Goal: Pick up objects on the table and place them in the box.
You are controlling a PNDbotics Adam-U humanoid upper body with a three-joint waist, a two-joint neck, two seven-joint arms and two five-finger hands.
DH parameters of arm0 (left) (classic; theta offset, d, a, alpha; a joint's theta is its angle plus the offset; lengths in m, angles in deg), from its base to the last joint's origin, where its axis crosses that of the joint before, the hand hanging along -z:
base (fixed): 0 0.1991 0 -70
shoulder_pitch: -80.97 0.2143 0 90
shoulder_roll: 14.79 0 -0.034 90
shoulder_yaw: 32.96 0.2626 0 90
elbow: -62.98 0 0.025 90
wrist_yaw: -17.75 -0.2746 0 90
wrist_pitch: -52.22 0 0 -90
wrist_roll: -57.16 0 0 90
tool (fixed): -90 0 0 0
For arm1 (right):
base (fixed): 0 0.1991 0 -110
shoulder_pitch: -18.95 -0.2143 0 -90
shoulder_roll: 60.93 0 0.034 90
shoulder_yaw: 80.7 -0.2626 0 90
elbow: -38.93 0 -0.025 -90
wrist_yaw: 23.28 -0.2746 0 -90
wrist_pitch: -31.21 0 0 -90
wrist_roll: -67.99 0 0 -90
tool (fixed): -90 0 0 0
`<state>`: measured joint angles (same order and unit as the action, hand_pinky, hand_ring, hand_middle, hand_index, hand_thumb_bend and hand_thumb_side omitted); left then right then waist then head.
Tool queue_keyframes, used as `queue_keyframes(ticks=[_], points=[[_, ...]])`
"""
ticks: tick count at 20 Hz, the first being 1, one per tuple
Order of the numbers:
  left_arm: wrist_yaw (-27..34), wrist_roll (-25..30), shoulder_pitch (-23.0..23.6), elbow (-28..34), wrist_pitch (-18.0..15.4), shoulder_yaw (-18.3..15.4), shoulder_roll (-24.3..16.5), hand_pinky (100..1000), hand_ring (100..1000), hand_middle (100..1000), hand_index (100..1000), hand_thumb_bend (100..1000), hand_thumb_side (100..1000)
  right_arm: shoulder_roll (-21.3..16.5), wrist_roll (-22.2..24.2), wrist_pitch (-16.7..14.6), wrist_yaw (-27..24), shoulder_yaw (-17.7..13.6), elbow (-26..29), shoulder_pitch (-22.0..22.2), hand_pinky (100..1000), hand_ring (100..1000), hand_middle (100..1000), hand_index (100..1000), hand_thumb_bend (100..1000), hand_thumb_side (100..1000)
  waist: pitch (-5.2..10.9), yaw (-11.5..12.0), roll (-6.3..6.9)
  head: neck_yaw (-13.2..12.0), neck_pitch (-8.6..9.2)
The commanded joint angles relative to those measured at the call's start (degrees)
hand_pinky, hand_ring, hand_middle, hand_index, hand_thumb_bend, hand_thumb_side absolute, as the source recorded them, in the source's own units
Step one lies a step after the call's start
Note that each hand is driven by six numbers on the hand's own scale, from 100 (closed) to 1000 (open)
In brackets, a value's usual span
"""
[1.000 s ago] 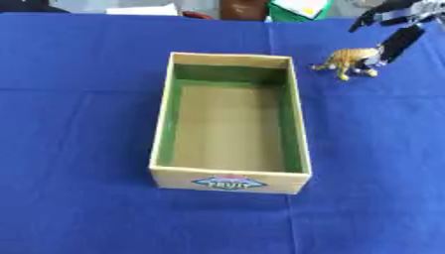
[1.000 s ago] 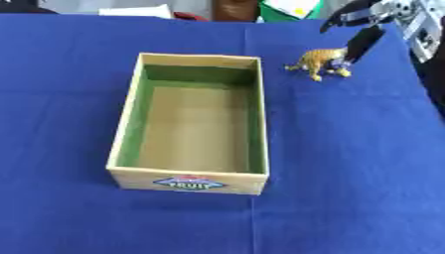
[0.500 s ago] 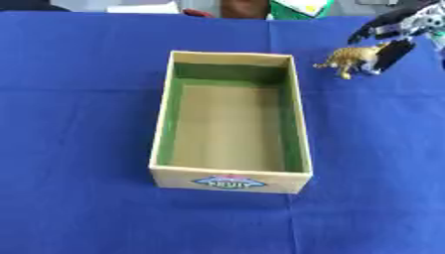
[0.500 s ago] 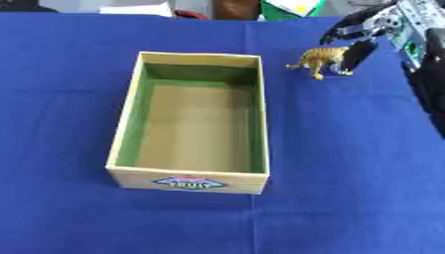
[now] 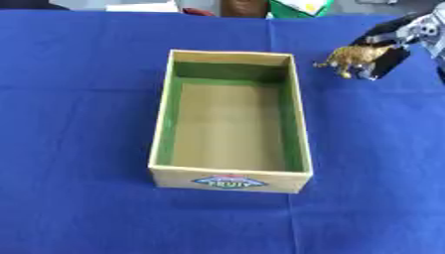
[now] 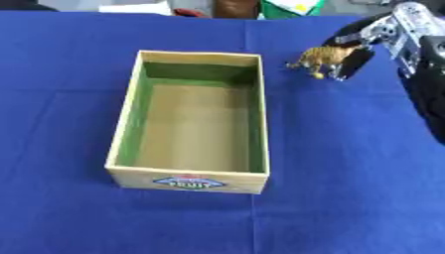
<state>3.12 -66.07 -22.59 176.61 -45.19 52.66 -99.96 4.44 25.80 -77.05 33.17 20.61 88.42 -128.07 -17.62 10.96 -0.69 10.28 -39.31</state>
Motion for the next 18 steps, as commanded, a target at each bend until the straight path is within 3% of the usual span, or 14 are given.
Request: queue_keyframes(ticks=[1,4,8,12,18], points=[[-0.2,0.1,-0.4,1.0,-0.1,-0.1,-0.9,508,537,557,727,100,508,-1.0,0.6,-1.4,1.6,-0.5,0.0,-1.4,946,929,811,1000,100,526,1.05,0.0,0.01,0.2,-0.18],[-0.2,0.1,-0.4,1.0,0.0,-0.2,-0.9,508,537,557,726,100,503,-1.1,-2.3,-2.1,1.8,-0.4,0.1,-1.2,906,872,743,903,100,522,1.01,-0.1,-0.01,0.1,-0.26],[-0.6,0.2,-0.5,1.0,-0.1,-0.2,-0.9,508,538,555,725,100,494,-1.8,-9.5,-2.1,3.0,0.2,1.5,-0.7,806,736,600,772,100,517,0.97,-0.2,-0.10,0.0,-0.27],[-1.0,0.4,-0.5,1.0,-0.1,-0.3,-0.9,508,538,553,724,100,489,-2.5,-16.2,-1.6,3.6,1.2,2.1,0.2,762,690,570,715,100,509,0.97,-0.1,-0.18,-0.1,-0.23],[-1.2,0.7,-0.6,1.0,-0.1,-0.3,-0.9,508,537,550,723,100,481,-2.9,-21.6,-1.3,2.3,2.0,2.6,0.8,711,654,561,614,100,479,1.03,-0.2,-0.24,-0.1,-0.17]])
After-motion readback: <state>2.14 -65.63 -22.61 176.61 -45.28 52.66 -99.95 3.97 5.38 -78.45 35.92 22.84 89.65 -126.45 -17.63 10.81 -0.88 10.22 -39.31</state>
